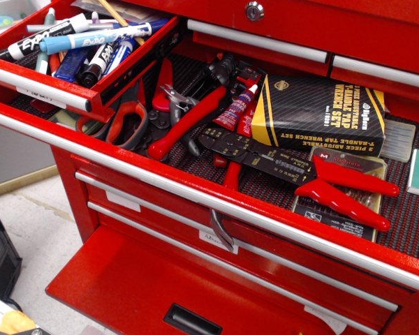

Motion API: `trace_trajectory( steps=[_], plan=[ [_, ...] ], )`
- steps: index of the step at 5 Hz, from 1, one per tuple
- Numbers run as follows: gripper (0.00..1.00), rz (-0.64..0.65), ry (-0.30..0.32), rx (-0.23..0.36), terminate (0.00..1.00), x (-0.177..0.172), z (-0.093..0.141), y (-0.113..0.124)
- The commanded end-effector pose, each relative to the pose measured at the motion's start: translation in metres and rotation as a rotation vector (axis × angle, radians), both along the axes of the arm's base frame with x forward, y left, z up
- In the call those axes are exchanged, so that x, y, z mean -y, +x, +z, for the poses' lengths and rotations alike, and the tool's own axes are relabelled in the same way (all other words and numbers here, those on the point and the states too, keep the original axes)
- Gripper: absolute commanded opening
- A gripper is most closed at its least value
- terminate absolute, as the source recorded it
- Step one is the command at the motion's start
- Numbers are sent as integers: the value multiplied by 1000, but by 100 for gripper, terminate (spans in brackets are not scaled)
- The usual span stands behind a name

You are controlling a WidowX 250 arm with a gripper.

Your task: Pick up glue and put into drawer

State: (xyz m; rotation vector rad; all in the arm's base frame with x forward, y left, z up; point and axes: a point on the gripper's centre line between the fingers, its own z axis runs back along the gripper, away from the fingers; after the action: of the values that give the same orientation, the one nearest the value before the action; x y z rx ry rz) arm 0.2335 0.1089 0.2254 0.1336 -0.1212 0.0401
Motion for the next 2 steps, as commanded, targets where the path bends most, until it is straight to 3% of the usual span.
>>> trace_trajectory(
  steps=[1, 2],
  plan=[
    [100, 0, 0, 0, 0, 0, 0, 0],
    [100, 4, 0, -37, 0, 33, -7, 22]
  ],
)
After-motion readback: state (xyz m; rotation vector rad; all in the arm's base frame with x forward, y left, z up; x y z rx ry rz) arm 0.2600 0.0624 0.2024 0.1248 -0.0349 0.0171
